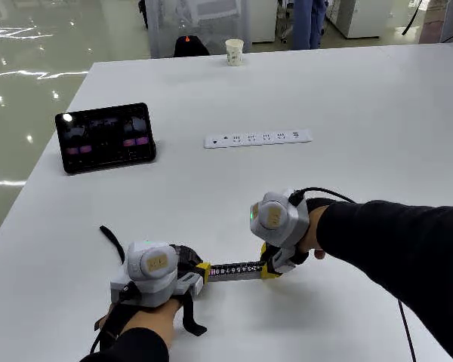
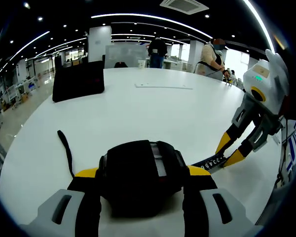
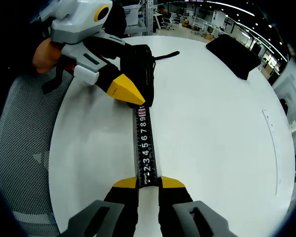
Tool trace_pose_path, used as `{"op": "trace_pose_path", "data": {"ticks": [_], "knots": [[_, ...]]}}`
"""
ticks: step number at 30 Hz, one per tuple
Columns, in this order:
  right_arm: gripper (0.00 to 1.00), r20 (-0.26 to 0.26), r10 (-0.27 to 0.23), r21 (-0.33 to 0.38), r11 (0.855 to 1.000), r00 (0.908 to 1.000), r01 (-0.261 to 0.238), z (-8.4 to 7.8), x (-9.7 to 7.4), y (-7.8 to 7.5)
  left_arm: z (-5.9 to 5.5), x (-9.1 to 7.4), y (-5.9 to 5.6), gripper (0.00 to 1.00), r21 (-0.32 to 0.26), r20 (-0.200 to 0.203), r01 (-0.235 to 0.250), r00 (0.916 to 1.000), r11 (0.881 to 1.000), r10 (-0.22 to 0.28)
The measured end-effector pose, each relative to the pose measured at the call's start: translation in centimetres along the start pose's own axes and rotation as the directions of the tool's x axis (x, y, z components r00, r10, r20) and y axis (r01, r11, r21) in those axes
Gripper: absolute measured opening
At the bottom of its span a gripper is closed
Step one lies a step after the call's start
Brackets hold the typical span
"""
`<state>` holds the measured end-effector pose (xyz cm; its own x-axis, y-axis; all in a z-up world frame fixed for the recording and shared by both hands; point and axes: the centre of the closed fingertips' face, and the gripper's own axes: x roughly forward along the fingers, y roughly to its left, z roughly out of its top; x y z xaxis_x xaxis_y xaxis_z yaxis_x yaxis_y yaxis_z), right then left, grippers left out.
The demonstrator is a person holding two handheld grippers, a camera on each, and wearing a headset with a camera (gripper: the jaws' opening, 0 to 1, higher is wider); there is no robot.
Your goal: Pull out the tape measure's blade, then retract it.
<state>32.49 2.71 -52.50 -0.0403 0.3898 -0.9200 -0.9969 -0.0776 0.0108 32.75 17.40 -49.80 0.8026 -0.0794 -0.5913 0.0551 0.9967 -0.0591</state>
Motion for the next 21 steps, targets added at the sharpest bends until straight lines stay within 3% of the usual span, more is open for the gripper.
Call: {"op": "trace_pose_path", "data": {"ticks": [21], "knots": [[0.12, 0.023, -0.003, 0.023, 1.000, 0.9997, 0.003, 1.3, 0.6, 0.0, -0.1, 0.0, 0.0, 0.62, -0.007, -0.006, 0.005, 1.0000, 1.000, -0.005]]}}
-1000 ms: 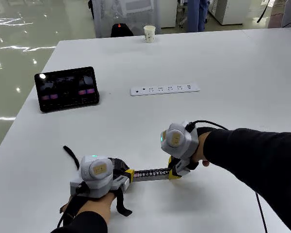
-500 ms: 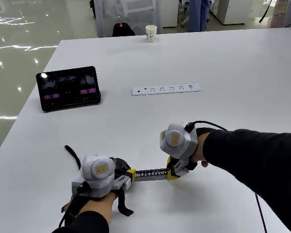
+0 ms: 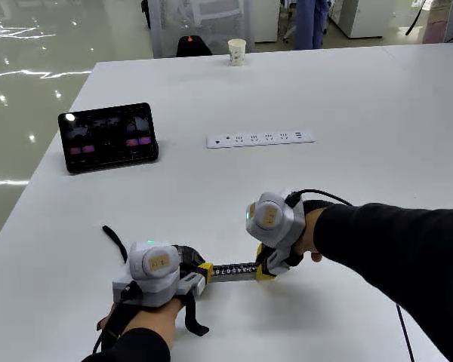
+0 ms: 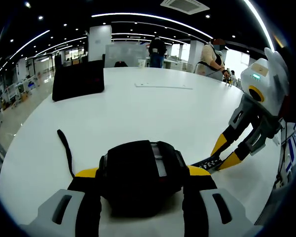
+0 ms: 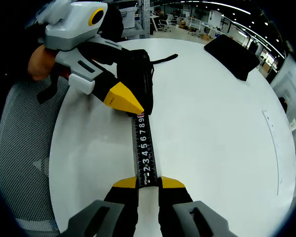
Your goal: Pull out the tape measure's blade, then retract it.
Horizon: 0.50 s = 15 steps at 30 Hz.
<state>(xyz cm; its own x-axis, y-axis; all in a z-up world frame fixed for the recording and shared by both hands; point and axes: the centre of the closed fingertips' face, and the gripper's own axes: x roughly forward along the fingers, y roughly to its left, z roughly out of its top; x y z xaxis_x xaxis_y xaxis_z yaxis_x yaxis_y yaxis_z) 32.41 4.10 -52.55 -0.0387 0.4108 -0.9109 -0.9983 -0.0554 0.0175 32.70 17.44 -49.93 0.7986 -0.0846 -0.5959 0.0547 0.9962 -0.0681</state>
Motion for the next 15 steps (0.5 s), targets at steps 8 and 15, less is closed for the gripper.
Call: {"op": "trace_pose_path", "data": {"ticks": [8, 15], "knots": [[0.12, 0.008, 0.000, -0.003, 1.000, 1.0000, 0.000, 0.49, 0.24, 0.04, 0.02, -0.02, 0.02, 0.62, -0.002, -0.002, 0.003, 1.0000, 1.000, -0.003], [0.12, 0.015, 0.000, -0.007, 1.000, 0.9999, 0.000, 0.77, 0.32, 0.13, 0.07, -0.01, 0.02, 0.62, -0.005, -0.001, 0.007, 1.0000, 1.000, -0.007]]}}
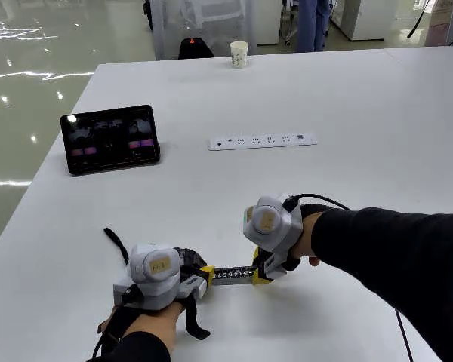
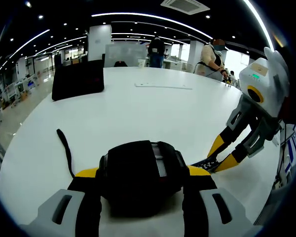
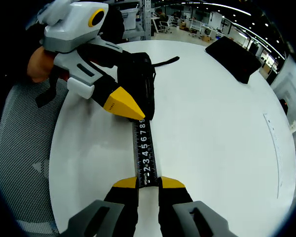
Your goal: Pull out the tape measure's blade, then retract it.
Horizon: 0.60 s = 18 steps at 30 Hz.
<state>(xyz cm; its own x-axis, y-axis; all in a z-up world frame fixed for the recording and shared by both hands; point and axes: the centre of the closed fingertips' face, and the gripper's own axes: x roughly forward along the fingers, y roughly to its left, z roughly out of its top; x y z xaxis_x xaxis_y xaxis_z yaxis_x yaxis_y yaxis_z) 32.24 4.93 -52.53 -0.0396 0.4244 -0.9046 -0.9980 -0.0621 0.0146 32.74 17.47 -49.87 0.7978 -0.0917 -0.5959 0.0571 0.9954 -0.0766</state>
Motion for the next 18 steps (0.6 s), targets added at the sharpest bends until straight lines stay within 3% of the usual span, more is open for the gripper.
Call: {"op": "trace_pose_path", "data": {"ticks": [18], "knots": [[0.12, 0.025, -0.002, 0.022, 1.000, 0.9997, 0.002, 0.86, 0.34, 0.09, 0.03, -0.08, -0.02, 0.61, -0.009, -0.004, 0.012, 0.9999, 1.000, -0.012]]}}
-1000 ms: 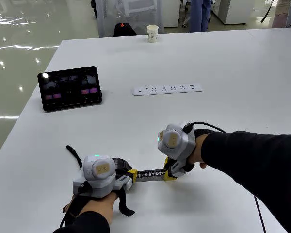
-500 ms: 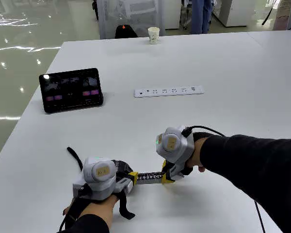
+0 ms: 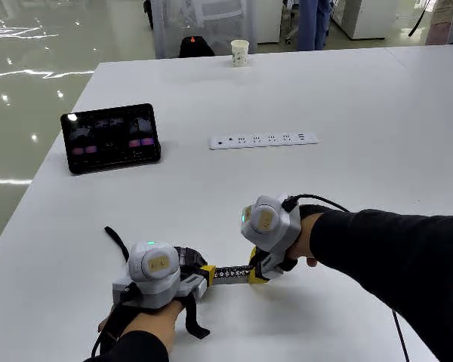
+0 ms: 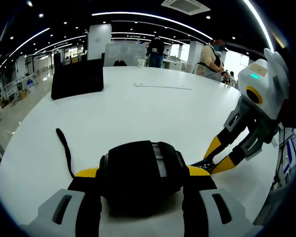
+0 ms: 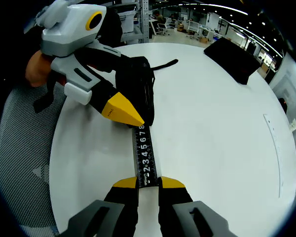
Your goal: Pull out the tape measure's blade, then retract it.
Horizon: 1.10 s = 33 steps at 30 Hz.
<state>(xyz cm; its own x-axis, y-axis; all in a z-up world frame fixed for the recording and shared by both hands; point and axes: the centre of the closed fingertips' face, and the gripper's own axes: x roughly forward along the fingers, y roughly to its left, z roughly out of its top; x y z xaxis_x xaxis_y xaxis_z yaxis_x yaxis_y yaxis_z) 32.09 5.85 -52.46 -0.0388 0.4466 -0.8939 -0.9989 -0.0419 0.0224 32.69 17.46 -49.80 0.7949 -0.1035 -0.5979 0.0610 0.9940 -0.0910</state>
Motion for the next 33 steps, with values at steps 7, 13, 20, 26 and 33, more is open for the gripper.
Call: {"op": "trace_pose_path", "data": {"ticks": [7, 13, 20, 26, 33], "knots": [[0.12, 0.009, 0.003, 0.005, 1.000, 1.0000, -0.003, 0.4, 0.2, 0.1, 0.0, -0.1, 0.0, 0.61, -0.002, -0.002, 0.005, 1.0000, 1.000, -0.005], [0.12, 0.016, 0.004, 0.006, 1.000, 0.9999, -0.004, 0.7, 0.4, 0.2, -0.1, -0.1, -0.1, 0.61, -0.005, -0.002, 0.010, 1.0000, 1.000, -0.010], [0.12, 0.026, 0.008, 0.012, 1.000, 0.9996, -0.008, 0.9, 0.6, 0.3, -0.1, -0.1, -0.1, 0.61, -0.006, -0.002, 0.018, 0.9998, 1.000, -0.018], [0.12, 0.037, 0.010, 0.018, 1.000, 0.9993, -0.010, 1.2, 0.7, 0.4, -0.1, -0.1, -0.1, 0.61, -0.008, -0.002, 0.024, 0.9997, 1.000, -0.024], [0.12, 0.055, 0.011, 0.020, 1.000, 0.9984, -0.012, 1.7, 0.9, 0.5, -0.1, -0.1, -0.1, 0.61, -0.009, -0.002, 0.029, 0.9996, 1.000, -0.029]]}}
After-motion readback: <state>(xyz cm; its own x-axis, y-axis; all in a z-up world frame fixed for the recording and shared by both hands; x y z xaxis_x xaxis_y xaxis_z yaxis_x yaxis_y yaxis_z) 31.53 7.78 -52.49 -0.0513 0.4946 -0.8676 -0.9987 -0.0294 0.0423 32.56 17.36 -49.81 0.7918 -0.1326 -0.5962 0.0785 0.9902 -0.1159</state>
